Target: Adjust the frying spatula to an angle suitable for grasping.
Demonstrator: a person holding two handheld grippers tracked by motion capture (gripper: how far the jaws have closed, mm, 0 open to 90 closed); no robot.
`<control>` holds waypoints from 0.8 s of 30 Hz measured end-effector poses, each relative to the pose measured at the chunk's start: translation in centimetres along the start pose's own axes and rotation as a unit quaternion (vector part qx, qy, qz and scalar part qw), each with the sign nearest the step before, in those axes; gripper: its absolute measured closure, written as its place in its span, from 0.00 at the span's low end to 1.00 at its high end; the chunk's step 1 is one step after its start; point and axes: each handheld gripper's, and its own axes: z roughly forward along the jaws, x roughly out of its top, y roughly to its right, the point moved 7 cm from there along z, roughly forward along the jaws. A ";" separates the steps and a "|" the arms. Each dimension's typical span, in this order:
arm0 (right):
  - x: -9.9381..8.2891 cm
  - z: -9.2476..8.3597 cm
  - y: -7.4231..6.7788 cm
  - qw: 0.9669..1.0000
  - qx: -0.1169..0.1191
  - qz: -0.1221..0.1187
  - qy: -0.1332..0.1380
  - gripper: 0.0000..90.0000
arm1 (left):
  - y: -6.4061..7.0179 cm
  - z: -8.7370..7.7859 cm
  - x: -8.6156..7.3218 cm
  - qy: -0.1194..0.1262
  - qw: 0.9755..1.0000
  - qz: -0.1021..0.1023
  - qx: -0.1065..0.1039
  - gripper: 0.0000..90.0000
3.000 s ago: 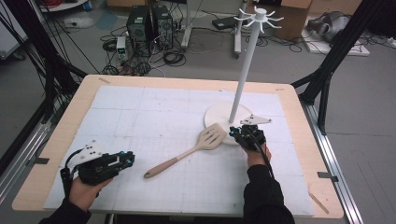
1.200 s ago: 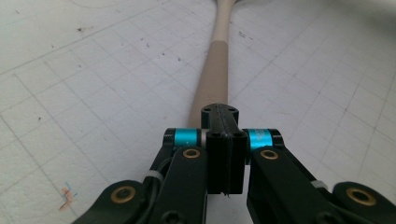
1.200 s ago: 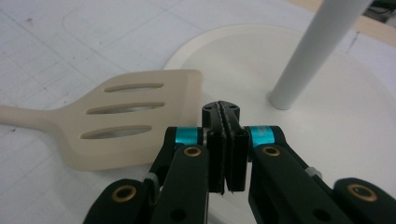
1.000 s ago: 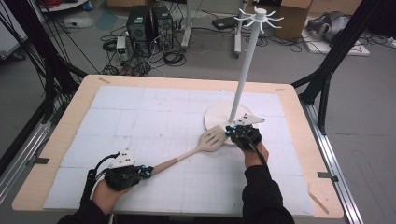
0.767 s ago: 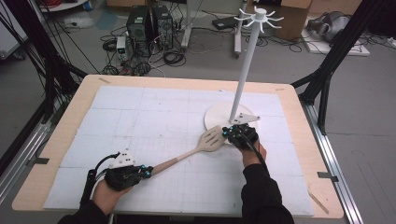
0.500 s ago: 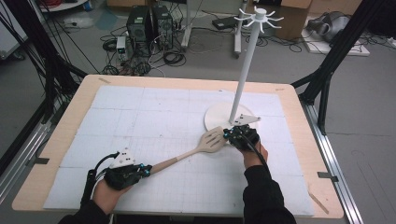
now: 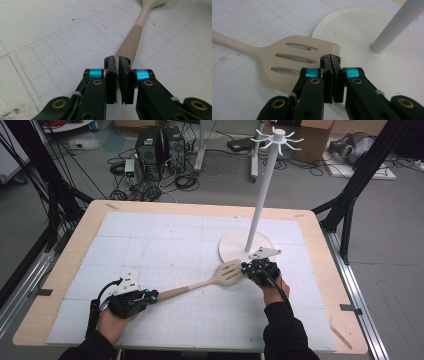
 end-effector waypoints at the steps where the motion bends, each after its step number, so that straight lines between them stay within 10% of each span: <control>1: -0.2 -0.2 -0.1 1.000 0.001 0.001 -0.001 0.99 | -0.3 0.1 0.0 -0.001 1.000 0.001 0.005 0.93; 24: -1.5 -2.8 -1.9 1.000 0.016 0.006 -0.003 0.99 | -4.1 2.7 1.7 -0.012 0.998 0.017 0.060 0.96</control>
